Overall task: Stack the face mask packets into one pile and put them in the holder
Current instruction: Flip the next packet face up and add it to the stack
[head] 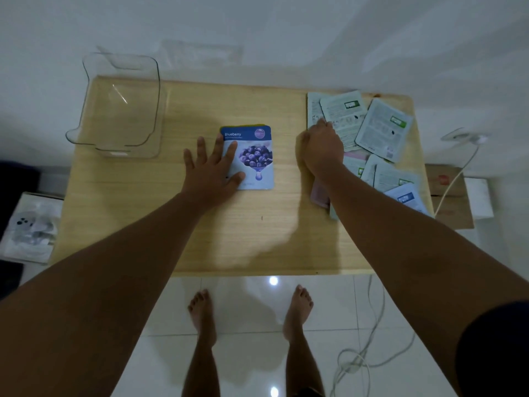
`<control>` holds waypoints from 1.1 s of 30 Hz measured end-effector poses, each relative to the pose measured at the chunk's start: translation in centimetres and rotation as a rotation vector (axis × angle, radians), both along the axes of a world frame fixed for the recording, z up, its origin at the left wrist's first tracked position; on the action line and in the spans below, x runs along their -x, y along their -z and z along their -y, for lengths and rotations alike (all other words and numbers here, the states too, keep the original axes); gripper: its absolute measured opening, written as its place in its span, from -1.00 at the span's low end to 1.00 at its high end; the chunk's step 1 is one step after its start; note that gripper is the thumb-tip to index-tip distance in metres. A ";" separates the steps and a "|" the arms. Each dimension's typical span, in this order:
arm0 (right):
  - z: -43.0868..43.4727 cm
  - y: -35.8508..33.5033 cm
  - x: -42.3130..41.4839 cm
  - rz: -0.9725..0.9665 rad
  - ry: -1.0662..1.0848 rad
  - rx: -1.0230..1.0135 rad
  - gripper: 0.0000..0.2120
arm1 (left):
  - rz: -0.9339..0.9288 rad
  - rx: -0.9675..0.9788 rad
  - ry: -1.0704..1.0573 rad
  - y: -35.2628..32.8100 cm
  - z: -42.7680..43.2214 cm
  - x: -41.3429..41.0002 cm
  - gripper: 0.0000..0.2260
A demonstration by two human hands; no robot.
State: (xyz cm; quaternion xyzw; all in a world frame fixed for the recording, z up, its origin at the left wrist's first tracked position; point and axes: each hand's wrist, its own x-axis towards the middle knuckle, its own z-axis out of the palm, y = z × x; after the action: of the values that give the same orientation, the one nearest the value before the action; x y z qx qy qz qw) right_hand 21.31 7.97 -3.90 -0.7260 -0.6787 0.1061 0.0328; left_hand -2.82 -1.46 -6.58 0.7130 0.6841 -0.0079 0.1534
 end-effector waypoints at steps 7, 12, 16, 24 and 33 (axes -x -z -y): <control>-0.2 -0.7 -0.4 -0.076 0.037 -0.120 -0.74 | 0.043 -0.010 -0.004 0.2 0.1 0.2 -0.30; 0.1 -3.9 0.0 -0.397 0.057 -0.344 -0.80 | 0.054 0.032 -0.015 -0.4 0.0 0.2 -0.28; 1.6 -6.2 1.4 -0.655 0.145 -0.503 -0.85 | 0.060 0.068 -0.020 -0.8 -0.4 0.2 -0.31; 6.4 -4.5 5.7 -0.928 0.358 -0.285 -0.92 | 0.265 0.024 -0.099 -1.0 -0.1 0.5 -0.38; 8.5 -1.3 6.4 -0.291 -0.177 0.002 -0.57 | 0.150 0.035 -0.036 -0.4 -0.3 0.5 -0.27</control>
State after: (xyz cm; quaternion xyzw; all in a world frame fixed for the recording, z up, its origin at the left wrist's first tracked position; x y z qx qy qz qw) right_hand 14.86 -0.53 -2.61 -0.6405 -0.7278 0.2133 0.1206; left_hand -3.30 -1.13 -6.14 0.6964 0.6832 0.0363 0.2166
